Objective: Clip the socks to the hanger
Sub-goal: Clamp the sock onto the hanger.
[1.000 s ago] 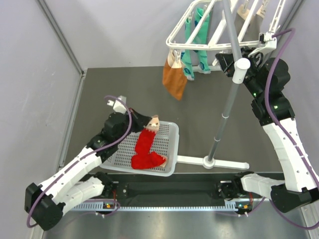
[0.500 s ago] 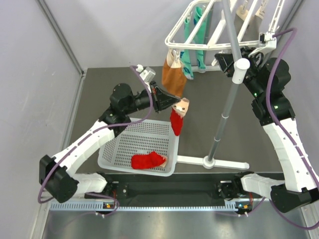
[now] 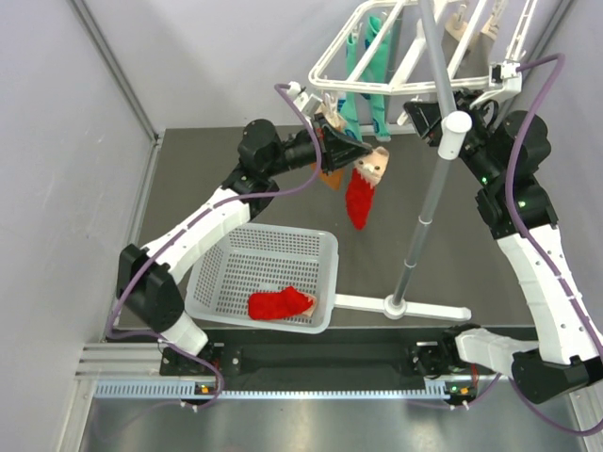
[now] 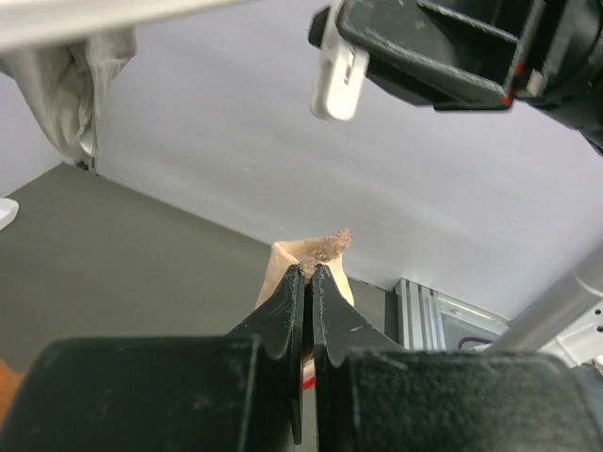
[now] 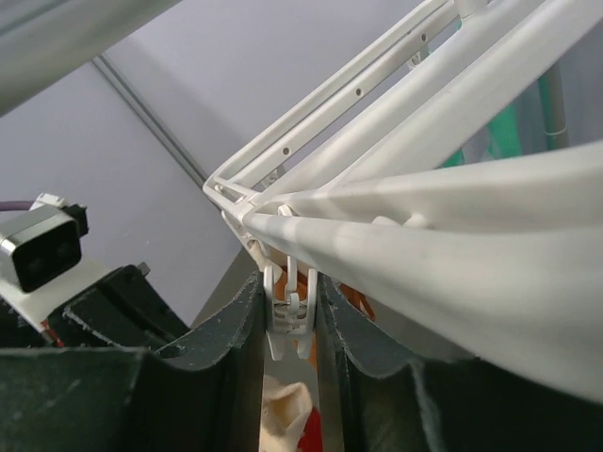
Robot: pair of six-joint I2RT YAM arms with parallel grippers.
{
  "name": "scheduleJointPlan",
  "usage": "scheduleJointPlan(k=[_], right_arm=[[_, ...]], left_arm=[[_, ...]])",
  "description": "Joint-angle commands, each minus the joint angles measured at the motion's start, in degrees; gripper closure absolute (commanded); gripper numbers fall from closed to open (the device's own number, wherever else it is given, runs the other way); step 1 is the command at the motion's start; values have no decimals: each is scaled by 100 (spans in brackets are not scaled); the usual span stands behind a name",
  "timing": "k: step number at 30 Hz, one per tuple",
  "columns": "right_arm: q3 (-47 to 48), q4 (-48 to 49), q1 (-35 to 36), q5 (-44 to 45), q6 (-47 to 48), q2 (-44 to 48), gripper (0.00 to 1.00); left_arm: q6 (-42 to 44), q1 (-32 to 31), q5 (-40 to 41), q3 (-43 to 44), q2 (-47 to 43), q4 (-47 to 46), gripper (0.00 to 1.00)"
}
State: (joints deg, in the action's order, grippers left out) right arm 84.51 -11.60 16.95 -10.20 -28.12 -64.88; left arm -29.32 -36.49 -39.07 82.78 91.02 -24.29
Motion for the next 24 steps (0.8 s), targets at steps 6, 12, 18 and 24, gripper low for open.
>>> scheduleJointPlan(k=[6, 12, 18, 24], right_arm=[[-532, -317, 45, -1160, -124, 125, 100], [-638, -256, 45, -1353, -80, 160, 100], [-716, -177, 45, -1529, -124, 178, 100], [-839, -185, 45, -1555, -132, 239, 100]], left_arm=[[-750, -25, -224, 836, 548, -707, 100], [-1268, -25, -628, 959, 733, -1304, 100], [-1454, -25, -699, 985, 724, -1473, 100], [-1489, -25, -637, 1143, 741, -1491, 100]])
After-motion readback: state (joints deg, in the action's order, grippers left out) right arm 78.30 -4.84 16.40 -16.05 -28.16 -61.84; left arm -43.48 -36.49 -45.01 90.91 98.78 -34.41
